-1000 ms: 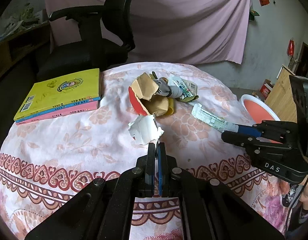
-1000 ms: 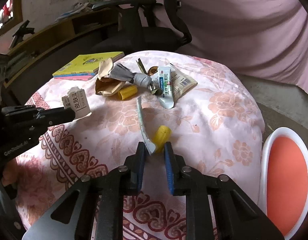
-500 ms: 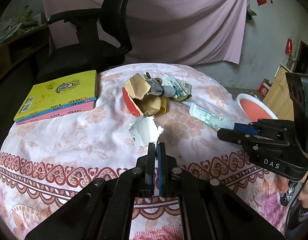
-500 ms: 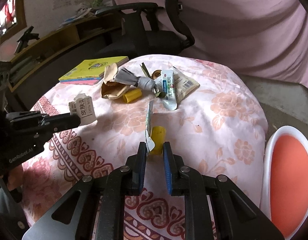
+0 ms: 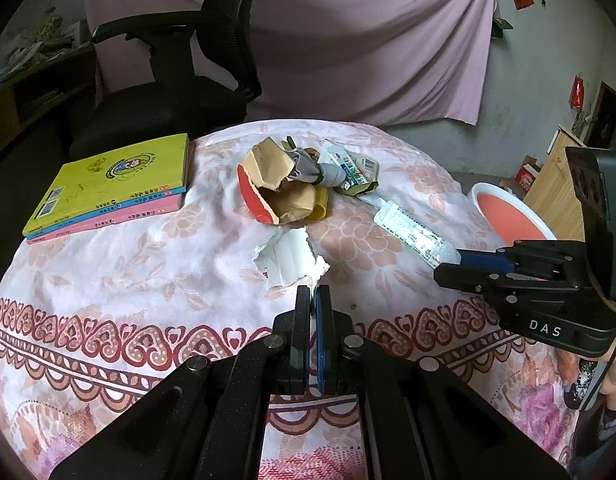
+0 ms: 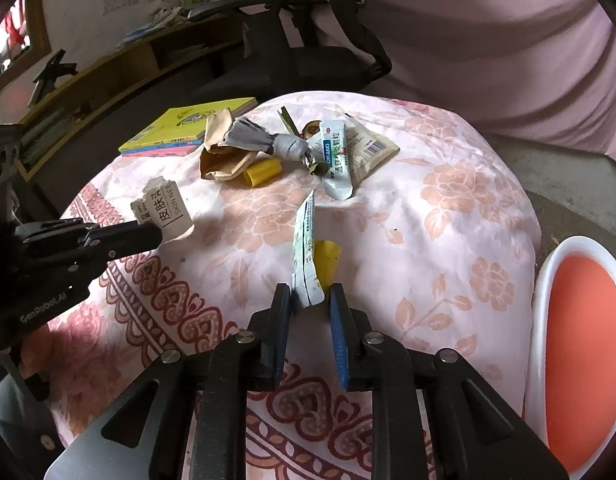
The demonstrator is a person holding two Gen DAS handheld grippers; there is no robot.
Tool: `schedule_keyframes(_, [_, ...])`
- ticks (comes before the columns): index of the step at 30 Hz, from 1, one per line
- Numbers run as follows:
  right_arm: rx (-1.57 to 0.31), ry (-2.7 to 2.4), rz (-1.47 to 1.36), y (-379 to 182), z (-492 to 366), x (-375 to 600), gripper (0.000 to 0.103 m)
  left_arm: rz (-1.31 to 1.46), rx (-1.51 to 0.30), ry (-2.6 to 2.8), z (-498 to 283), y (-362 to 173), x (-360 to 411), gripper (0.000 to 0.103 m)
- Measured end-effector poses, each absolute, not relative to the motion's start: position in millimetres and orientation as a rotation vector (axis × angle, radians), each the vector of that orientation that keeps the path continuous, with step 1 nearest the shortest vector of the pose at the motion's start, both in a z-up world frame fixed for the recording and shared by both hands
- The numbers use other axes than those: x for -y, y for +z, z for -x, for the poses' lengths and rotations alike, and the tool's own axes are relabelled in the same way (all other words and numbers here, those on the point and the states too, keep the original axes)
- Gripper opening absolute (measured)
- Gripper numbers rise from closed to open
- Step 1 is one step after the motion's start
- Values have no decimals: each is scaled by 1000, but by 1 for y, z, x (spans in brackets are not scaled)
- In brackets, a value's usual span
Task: Collect trash
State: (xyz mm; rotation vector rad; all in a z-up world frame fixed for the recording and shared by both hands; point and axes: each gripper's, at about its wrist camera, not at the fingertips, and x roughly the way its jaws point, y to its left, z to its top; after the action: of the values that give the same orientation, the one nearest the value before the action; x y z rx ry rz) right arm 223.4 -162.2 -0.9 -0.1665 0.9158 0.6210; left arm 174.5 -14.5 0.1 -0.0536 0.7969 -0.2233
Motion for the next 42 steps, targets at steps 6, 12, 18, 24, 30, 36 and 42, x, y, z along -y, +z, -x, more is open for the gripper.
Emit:
schedule_keyframes(6, [-906, 599, 168, 1, -220, 171, 15, 53, -796, -226, -172, 0, 18, 1])
schedule_keyframes(12, [-899, 563, 157, 2, -220, 190, 10, 49, -788, -235, -170, 2, 26, 1])
schedule_keyframes(18, [-901, 565, 132, 0, -222, 198, 8, 33, -787, -245, -170, 2, 37, 1])
schedule_keyframes(24, [-903, 562, 125, -1, -225, 196, 9, 28, -799, -249, -173, 0, 39, 1])
schedule_keyframes(30, [-899, 552, 156, 0, -232, 189, 10, 38, -804, -250, -175, -1, 39, 1])
schedule_keyframes(36, [-898, 571, 128, 1, -238, 187, 10, 58, -807, -250, -176, -1, 35, 1])
schedule_keyframes(42, [-878, 568, 100, 6, -243, 187, 11, 75, -810, -253, -178, 0, 31, 1])
